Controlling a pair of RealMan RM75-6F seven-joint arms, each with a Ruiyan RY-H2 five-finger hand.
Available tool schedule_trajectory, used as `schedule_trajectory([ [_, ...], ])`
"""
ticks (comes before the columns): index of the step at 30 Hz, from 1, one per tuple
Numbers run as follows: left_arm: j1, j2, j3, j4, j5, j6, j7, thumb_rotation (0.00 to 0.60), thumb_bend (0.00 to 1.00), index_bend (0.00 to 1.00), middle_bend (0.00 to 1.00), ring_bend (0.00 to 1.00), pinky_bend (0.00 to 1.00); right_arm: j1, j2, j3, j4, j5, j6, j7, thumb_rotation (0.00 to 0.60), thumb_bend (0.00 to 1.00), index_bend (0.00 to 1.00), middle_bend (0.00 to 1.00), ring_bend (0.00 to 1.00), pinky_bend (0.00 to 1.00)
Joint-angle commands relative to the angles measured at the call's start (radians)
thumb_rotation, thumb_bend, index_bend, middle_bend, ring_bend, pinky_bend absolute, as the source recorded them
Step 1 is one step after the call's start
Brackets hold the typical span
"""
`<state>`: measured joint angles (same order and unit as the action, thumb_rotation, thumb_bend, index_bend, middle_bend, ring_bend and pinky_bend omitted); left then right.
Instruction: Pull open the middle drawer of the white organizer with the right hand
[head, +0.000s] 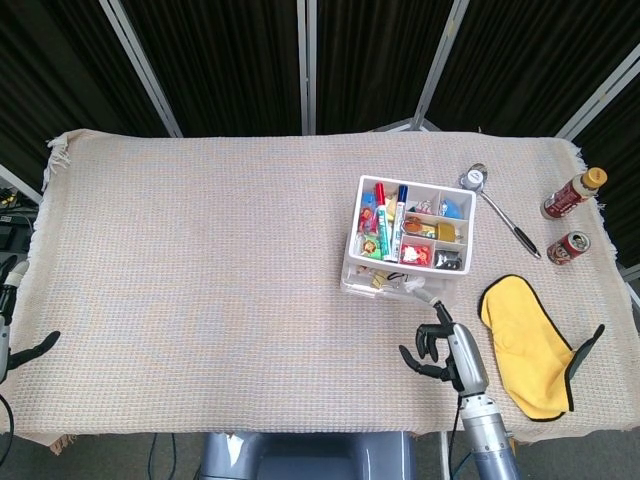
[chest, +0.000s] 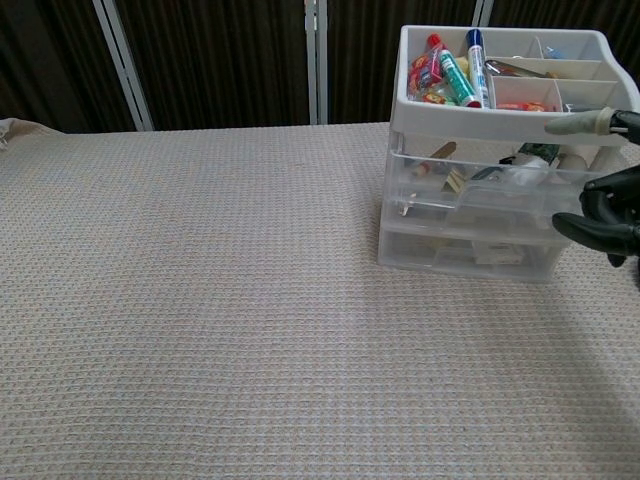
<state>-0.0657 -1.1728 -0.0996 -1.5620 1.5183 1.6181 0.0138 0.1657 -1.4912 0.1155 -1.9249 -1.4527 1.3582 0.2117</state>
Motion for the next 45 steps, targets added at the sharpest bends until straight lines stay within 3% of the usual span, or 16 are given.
schedule_trajectory([
  [1,0.000,0.001,0.000,0.000,-0.001,-0.002,-0.002,0.600,0.04,0.00,0.00,0.00,0.00,0.025,0.041,0.023,-0.026,0.081,-0.039,-0.143,0.600,0.22,0.23,0.77,0.82,0.65],
  [6,-0.001,0.002,0.001,-0.001,0.000,-0.003,0.000,0.600,0.04,0.00,0.00,0.00,0.00,0.039,0.031,0.051,-0.016,0.139,-0.023,-0.263,0.600,0.22,0.26,0.77,0.82,0.65],
  [17,-0.001,0.002,0.002,-0.004,0.001,-0.004,0.002,0.600,0.04,0.00,0.00,0.00,0.00,0.058,0.019,0.074,0.001,0.185,-0.016,-0.337,0.600,0.22,0.30,0.77,0.82,0.65],
  [22,-0.001,0.003,0.001,-0.004,-0.001,-0.006,-0.001,0.600,0.04,0.00,0.00,0.00,0.00,0.065,0.013,0.078,0.003,0.203,-0.015,-0.353,0.600,0.23,0.41,0.77,0.82,0.65],
  [29,-0.001,0.004,0.003,-0.005,0.001,-0.007,-0.002,0.600,0.04,0.00,0.00,0.00,0.00,0.058,0.006,0.064,-0.001,0.173,0.007,-0.346,0.600,0.28,0.54,0.78,0.82,0.65],
  [45,-0.001,0.005,0.005,-0.007,0.005,-0.006,0.001,0.600,0.04,0.00,0.00,0.00,0.00,0.006,0.027,-0.033,-0.004,0.048,0.060,-0.283,0.600,0.27,0.55,0.78,0.82,0.65],
])
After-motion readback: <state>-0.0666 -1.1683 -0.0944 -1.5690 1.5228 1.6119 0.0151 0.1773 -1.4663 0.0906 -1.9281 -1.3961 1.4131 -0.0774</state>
